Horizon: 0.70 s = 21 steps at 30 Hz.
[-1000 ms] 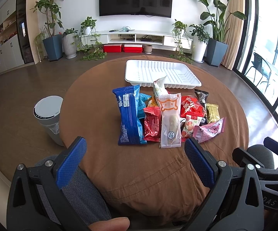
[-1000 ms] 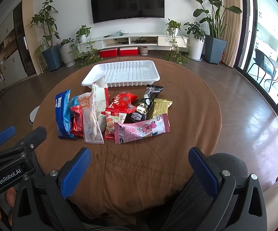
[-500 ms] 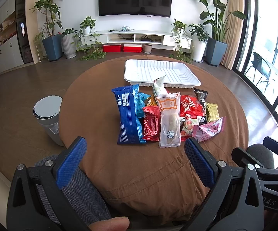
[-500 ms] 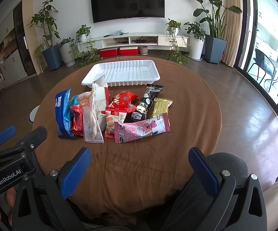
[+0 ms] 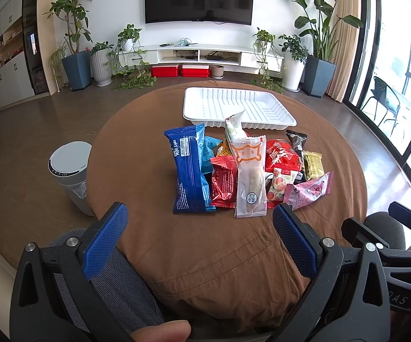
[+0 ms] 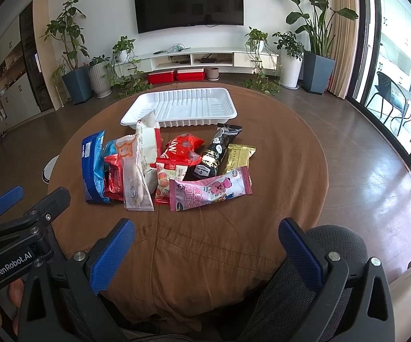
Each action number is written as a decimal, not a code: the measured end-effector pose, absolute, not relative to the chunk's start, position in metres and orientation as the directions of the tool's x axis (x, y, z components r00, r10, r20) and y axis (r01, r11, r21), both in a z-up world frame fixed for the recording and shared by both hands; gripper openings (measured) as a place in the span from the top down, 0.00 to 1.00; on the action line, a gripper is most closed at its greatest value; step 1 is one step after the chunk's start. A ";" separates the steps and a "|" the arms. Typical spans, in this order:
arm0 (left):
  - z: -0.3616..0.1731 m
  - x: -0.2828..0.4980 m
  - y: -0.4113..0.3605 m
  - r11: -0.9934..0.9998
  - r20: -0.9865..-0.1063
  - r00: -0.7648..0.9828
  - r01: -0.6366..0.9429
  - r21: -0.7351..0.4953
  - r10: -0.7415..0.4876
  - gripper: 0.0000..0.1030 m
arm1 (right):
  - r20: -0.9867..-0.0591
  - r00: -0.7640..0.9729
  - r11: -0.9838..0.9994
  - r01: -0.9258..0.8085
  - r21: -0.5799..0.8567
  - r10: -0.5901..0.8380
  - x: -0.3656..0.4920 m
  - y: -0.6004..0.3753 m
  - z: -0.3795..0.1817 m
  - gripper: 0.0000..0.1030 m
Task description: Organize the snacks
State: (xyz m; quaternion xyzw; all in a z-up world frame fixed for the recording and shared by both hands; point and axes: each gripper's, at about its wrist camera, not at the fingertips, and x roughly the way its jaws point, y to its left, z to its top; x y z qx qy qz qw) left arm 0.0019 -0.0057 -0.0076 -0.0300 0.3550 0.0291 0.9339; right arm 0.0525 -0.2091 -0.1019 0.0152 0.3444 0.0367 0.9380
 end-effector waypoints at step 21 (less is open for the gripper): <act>-0.016 0.001 -0.008 0.997 -0.664 0.747 -0.063 -0.036 0.023 0.00 | -0.655 0.751 0.997 -0.057 0.056 0.080 0.054 -0.211 -0.107 0.00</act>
